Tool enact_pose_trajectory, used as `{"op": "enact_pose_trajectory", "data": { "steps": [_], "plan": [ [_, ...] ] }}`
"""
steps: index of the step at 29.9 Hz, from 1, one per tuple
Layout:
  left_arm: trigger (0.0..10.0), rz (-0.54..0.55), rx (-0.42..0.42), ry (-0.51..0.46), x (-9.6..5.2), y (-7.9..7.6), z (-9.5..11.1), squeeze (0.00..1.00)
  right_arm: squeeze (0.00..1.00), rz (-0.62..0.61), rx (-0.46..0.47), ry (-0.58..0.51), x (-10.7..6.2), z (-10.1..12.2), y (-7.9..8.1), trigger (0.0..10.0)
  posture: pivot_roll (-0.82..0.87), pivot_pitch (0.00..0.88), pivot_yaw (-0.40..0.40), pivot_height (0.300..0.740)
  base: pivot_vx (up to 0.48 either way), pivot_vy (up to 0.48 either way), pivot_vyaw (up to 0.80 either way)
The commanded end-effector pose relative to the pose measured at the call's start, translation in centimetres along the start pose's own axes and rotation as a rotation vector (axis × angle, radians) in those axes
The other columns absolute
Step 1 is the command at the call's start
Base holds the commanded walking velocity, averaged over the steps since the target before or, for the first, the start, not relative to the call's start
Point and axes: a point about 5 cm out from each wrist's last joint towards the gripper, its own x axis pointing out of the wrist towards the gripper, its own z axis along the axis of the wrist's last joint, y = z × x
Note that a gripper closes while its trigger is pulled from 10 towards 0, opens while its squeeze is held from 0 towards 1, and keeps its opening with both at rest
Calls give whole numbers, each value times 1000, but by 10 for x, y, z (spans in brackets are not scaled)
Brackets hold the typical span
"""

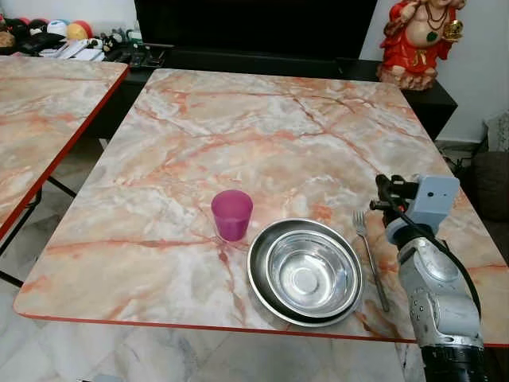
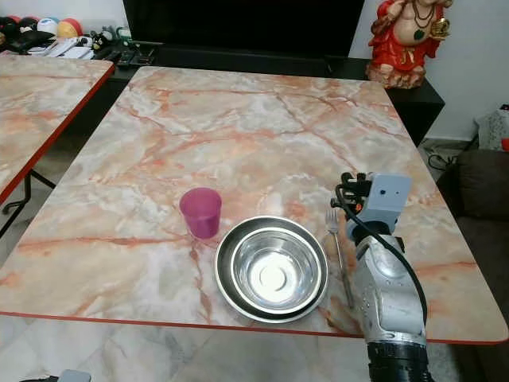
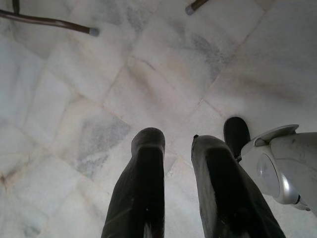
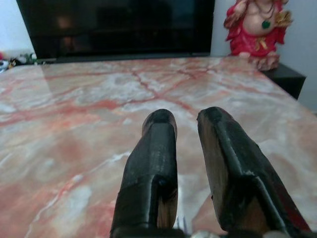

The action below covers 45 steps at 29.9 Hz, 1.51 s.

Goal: Setting the table

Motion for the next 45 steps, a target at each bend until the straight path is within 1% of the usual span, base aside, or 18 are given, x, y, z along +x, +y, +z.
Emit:
{"op": "enact_pose_trajectory", "data": {
  "steps": [1,4,7,9,11,13,15,16,19,20,22,23,27,33,35,36,38,45],
  "plan": [
    [10000,9,-38,57,-4,0,-13,0,0,-42,-10,-41,-1,7,-9,10000,66,129,-48,740,0,0,0],
    [10000,22,-86,80,-4,0,-17,0,0,-69,0,-71,-2,9,-11,10000,48,106,-42,740,0,0,0],
    [10000,20,-95,87,-4,0,-18,0,0,-50,2,-65,-3,4,-6,10000,51,96,-43,740,0,0,0],
    [10000,16,-105,91,-4,-1,-18,0,0,-50,-5,-55,-3,2,-5,10000,57,91,-41,740,0,0,0],
    [10000,7,-133,107,-4,-2,-19,0,0,-62,-26,-59,-2,0,-5,10000,57,82,-35,740,0,0,0],
    [10000,6,-132,107,-4,-2,-19,0,0,-62,-26,-64,-2,1,-5,10000,56,82,-33,740,0,178,0],
    [10000,7,-127,110,-4,-2,-19,0,0,-53,-30,-81,-2,2,-3,10000,55,76,-31,740,0,480,0],
    [10000,5,-117,112,-4,-1,-19,0,0,-42,-55,-88,-3,3,-1,10000,56,72,-28,740,0,480,800],
    [10000,9,-116,109,-4,0,-17,0,0,-44,-40,-83,-3,1,-1,10000,57,72,-27,740,0,480,800],
    [10000,10,-116,108,-3,1,-17,0,0,-49,-14,-79,-4,0,-1,10000,64,68,-26,740,0,480,0],
    [10000,11,-117,108,-3,1,-17,0,0,-51,-4,-72,-4,-2,-2,10000,65,64,-25,740,0,480,0],
    [10000,11,-118,107,-3,1,-16,0,0,-49,-22,-62,-3,-3,-2,10000,66,62,-25,740,0,480,0],
    [10000,12,-119,106,-3,1,-16,0,0,-52,-2,-70,-3,-3,-1,10000,69,58,-27,740,0,480,0],
    [10000,25,-134,104,-3,4,-15,0,0,-52,-4,-68,1,-2,1,10000,81,66,-31,740,0,480,0],
    [10000,47,-150,104,-3,9,-16,0,0,-45,-6,-73,2,-1,4,10000,82,77,-30,740,0,480,0],
    [10000,47,-150,104,-3,9,-16,0,0,-45,-6,-73,2,-1,4,10000,82,77,-30,740,0,480,0],
    [10000,72,-183,108,-4,13,-17,0,0,-43,-17,-79,2,-1,6,10000,81,81,-28,740,0,480,0],
    [10000,75,-182,108,-4,14,-17,0,0,-25,-12,-120,3,5,12,10000,81,92,-25,740,0,480,0]
  ]
}}
